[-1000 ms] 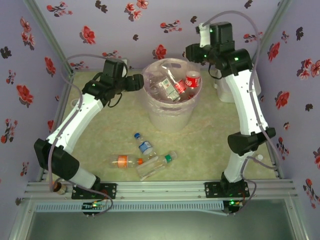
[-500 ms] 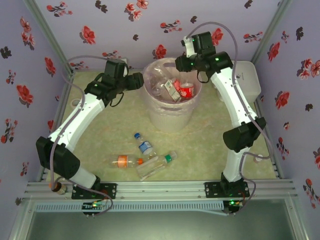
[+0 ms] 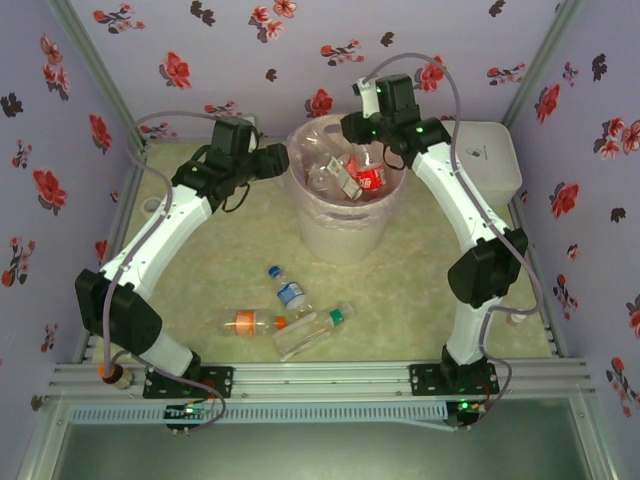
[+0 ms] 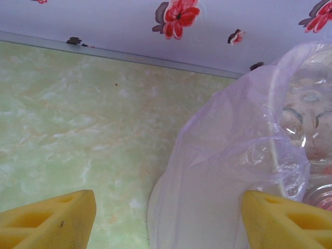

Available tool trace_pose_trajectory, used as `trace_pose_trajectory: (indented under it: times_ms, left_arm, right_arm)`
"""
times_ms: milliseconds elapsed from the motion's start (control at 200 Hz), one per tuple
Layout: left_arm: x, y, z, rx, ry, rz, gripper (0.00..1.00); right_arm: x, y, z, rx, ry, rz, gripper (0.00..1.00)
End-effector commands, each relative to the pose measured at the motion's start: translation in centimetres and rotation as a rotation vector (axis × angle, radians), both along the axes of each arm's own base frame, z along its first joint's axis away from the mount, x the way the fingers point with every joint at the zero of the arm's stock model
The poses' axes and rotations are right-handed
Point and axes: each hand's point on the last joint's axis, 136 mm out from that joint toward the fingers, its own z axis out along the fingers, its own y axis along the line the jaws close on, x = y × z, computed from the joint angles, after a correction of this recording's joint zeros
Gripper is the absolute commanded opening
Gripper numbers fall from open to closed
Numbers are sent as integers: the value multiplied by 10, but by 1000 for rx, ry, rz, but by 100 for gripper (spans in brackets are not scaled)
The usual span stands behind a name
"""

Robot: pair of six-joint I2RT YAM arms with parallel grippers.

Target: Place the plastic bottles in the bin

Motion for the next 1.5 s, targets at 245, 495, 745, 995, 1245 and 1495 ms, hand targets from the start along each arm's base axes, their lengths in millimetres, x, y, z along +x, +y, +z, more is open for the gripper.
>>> trace_pose_trajectory:
  times_ms: [245,495,745,995,1245,1495]
  left_arm:
    - [-4,4,4,32,22,-2,75]
    - [-13,14,36,61,-31,-14,82]
    - [-32,34,37,77,-6,7,83]
    - [-63,52,-11,46,147,34,84]
    - [-83,50,-60,-59,310,41,84]
    - [-99,38,-101,-167,458,55,85]
  right_arm:
    - [-44,0,26,-43,87,37,78]
    - [-56,-23,69,-88,-12,-16,92]
    - [-54,-36,45,-131,60,-64,67]
    - [-60,-39,-13,-75,205,-83,49]
    - [-48,-29,-26,129,268,-82,48]
    - [-51,-34,68,281,109,-71,81]
